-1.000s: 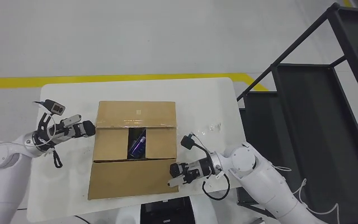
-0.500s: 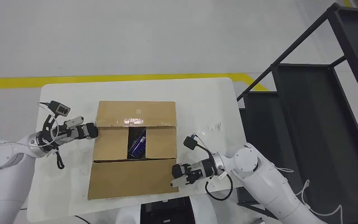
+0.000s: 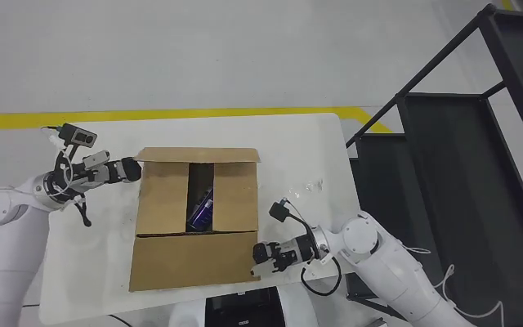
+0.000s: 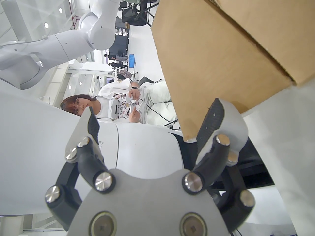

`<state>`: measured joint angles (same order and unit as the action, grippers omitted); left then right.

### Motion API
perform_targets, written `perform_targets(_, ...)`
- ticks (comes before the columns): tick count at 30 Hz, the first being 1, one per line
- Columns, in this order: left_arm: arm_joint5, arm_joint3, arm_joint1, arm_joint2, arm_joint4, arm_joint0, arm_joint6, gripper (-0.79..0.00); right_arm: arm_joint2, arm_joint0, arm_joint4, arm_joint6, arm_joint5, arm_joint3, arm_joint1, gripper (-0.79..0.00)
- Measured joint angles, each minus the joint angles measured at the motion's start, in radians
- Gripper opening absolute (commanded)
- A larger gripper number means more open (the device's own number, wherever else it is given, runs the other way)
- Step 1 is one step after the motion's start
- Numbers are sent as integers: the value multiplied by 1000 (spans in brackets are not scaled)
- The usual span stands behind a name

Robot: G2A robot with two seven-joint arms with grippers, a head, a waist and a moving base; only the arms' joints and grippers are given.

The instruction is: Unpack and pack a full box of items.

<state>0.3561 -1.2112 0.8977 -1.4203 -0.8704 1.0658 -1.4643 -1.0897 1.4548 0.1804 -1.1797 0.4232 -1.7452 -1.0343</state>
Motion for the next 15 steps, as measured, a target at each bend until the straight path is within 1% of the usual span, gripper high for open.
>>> perform_targets(4, -21, 11, 6, 14, -19, -42, -21, 0, 6, -3, -4, 5, -1, 1, 2, 0)
perform_targets(7, -37, 43, 15, 38, -36, -88, -37, 0, 2, 2, 0, 6, 6, 1, 5, 0)
perform_targets(11, -47, 101, 32, 84, -38, -172, -26, 0, -12, 19, 3, 4, 16, -6, 13, 0)
perform_targets(15, -43, 154, 47, 117, -50, -241, -27, 0, -26, 43, 0, 3, 26, -21, 21, 0)
